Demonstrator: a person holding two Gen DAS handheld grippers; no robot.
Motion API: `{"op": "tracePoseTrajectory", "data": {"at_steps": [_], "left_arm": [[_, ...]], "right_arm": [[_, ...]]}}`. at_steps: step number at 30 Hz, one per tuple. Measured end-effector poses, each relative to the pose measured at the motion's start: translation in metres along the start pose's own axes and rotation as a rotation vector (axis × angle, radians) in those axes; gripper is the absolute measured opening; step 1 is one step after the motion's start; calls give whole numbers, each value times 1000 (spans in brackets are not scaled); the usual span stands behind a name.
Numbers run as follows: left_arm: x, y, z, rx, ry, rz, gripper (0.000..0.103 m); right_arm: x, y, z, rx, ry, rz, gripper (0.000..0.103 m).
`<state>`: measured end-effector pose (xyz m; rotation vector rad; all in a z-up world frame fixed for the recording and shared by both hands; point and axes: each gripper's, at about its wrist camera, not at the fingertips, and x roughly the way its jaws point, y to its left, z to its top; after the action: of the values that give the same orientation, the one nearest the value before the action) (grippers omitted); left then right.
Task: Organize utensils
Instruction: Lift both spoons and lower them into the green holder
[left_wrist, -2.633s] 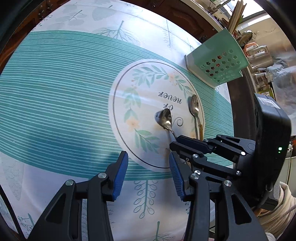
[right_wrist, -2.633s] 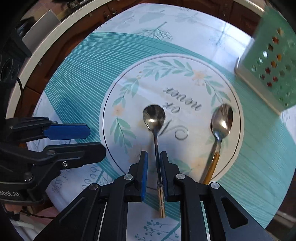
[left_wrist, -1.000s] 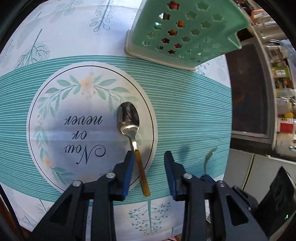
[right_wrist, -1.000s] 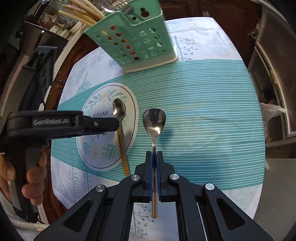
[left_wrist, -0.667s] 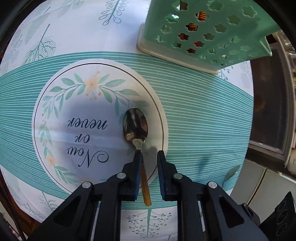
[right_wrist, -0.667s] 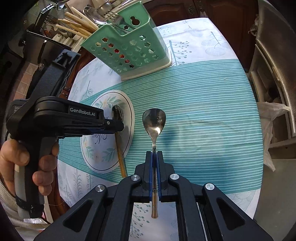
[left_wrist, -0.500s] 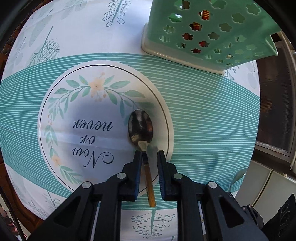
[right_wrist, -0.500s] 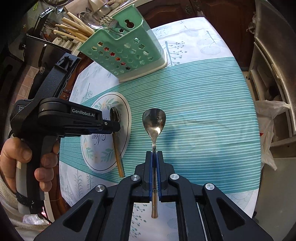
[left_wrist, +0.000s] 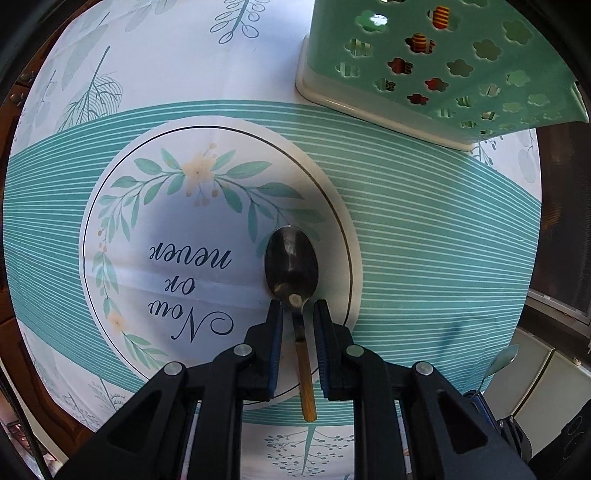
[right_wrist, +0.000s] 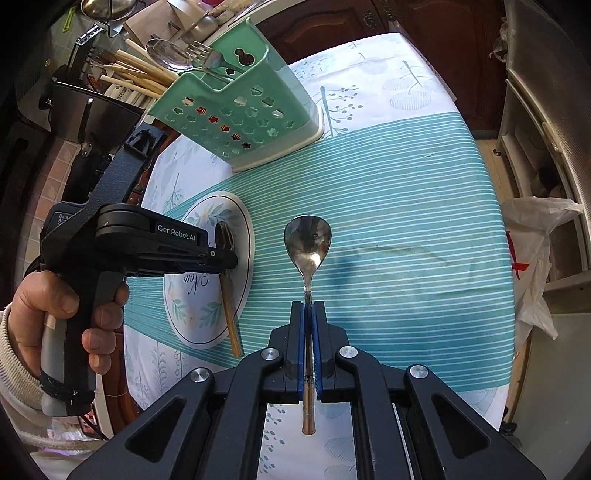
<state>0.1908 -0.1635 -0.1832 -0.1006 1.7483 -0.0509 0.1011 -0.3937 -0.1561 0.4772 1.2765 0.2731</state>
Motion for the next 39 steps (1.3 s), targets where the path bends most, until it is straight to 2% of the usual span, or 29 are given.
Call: {"op": "tracePoseTrajectory", "data": {"at_steps": [1, 6, 8, 15, 22, 29, 34, 39], "left_arm": [[0, -1, 1, 4, 1, 11, 6], [2, -9, 1, 47, 3, 3, 4], [-3, -10, -2, 72, -27, -8, 4], [-46, -11, -24, 183, -261, -130, 4], [-76, -16, -57, 285, -476, -167, 3], [-107, -9, -83, 341, -609, -173, 3], [-156, -18, -98, 398, -731, -199, 3], [-199, -25, -102, 427, -816, -228, 3]], "right_arm": [[0, 0, 0, 0, 0, -1, 3], [2, -1, 1, 7, 2, 6, 3], [3, 0, 0, 7, 2, 9, 3], [7, 10, 2, -25, -32, 12, 4], [2, 27, 11, -87, -124, 10, 4], [-11, 49, 30, -161, -221, 14, 4], [-31, 62, 49, -193, -285, 22, 4], [-55, 75, 81, -233, -375, 20, 4]]}}
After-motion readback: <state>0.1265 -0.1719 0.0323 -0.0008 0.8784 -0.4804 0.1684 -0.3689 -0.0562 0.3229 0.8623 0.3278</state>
